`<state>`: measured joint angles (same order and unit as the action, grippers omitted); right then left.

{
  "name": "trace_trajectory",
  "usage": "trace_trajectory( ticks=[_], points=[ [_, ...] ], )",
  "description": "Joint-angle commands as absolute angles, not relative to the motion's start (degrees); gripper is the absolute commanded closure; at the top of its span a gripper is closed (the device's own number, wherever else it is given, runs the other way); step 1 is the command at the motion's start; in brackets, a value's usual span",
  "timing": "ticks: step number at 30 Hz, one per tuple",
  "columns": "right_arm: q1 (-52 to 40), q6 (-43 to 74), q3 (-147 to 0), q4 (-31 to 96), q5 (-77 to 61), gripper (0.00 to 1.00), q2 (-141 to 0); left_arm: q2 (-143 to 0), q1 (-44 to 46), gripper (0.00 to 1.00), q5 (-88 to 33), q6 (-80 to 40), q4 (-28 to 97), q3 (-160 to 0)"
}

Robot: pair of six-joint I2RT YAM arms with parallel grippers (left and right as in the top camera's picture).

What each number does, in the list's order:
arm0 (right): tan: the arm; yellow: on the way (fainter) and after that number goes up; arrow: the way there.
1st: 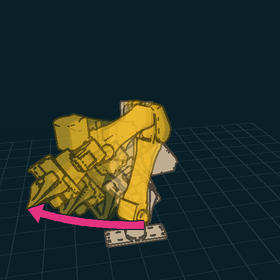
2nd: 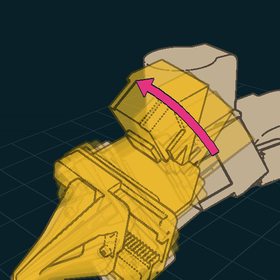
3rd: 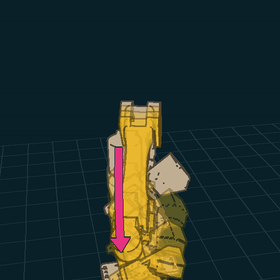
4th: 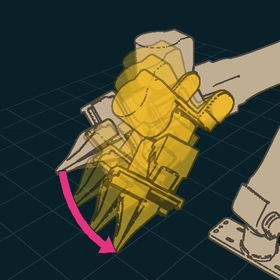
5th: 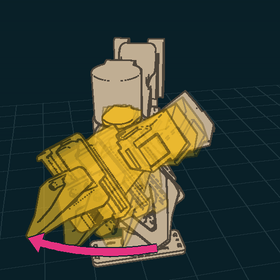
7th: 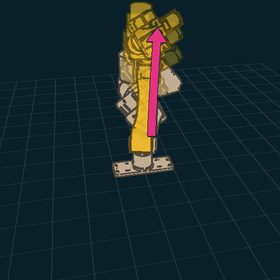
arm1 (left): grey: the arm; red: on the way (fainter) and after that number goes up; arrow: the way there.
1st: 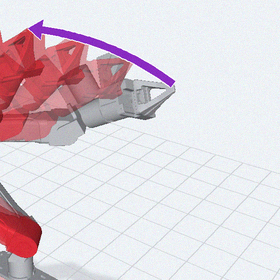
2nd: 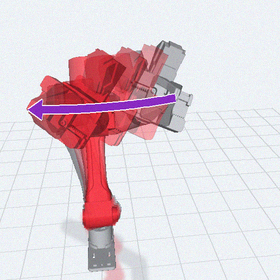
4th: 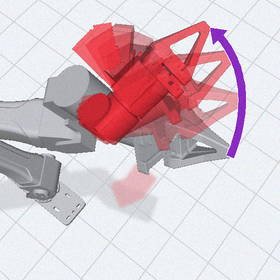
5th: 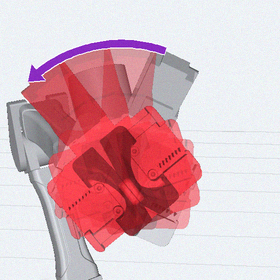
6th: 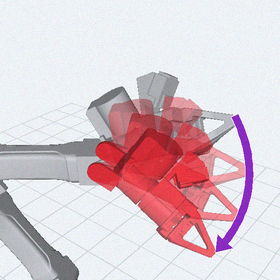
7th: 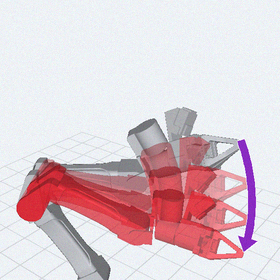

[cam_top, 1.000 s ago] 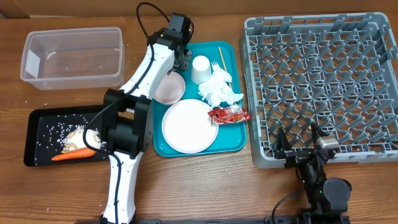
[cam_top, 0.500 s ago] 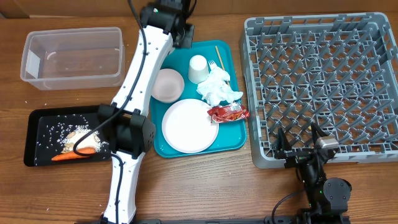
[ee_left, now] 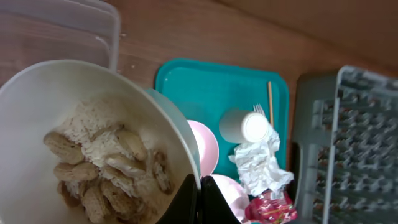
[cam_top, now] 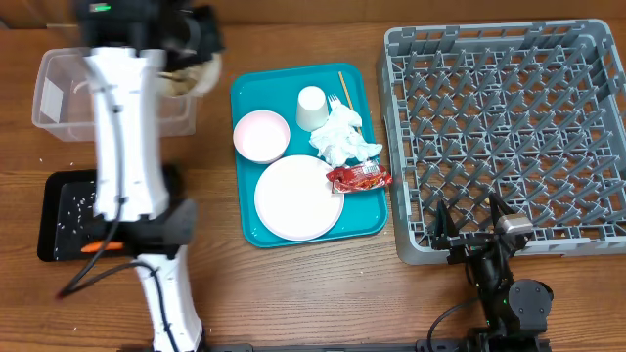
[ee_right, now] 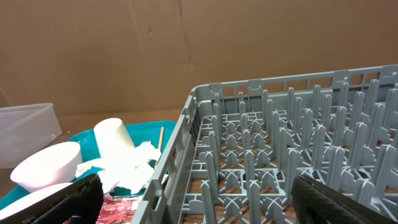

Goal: Sort waste into correct bins and load items into the dishwasher rack
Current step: 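Tip the rear bowl over the black tray to dump its scraps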

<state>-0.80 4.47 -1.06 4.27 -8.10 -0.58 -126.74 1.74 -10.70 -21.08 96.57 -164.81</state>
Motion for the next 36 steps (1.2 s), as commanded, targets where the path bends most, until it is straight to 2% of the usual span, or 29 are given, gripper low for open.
trace_trajectory(
  ticks=[1, 7, 9, 16, 22, 24, 30, 33, 36],
  points=[
    [-1.02, 4.73, -0.47, 3.99, -7.53, 0.00, -0.19, -118.56, -2.35, 0.96, -15.94, -22.33, 96.82, -158.34],
    [-1.02, 4.73, -0.47, 3.99, -7.53, 0.00, -0.19, -105.36, -10.09, 0.96, -11.03, -22.33, 96.79, -132.73],
    [-1.02, 4.73, -0.47, 3.99, -7.53, 0.00, -0.19, -103.55, -13.02, 0.96, -12.93, -21.41, 96.51, -126.78],
    [-1.02, 4.73, -0.47, 3.99, -7.53, 0.00, -0.19, -101.45, -25.61, 0.96, -35.59, -10.35, 86.21, -105.67],
    [-1.02, 4.75, -0.47, 3.99, -7.53, 0.00, -0.19, -101.47, -32.32, 0.96, -44.97, -6.31, 77.87, -89.52],
    [-1.02, 4.73, -0.47, 3.99, -7.53, 0.00, -0.19, -101.49, -35.27, 0.96, -51.99, -3.46, 73.71, -82.74],
    [-1.02, 4.73, -0.47, 4.01, -7.53, 0.00, -0.19, -101.58, -44.53, 0.96, -69.01, -1.02, 61.98, -69.67],
    [-1.02, 4.73, -0.47, 3.99, -7.53, 0.00, -0.19, -101.58, -49.28, 0.96, -74.35, 0.58, 58.96, -66.06],
    [-1.02, 4.73, -0.47, 3.99, -7.53, 0.00, -0.19, -101.58, -54.19, 0.96, -85.17, 6.37, 58.63, -62.94]
  ],
)
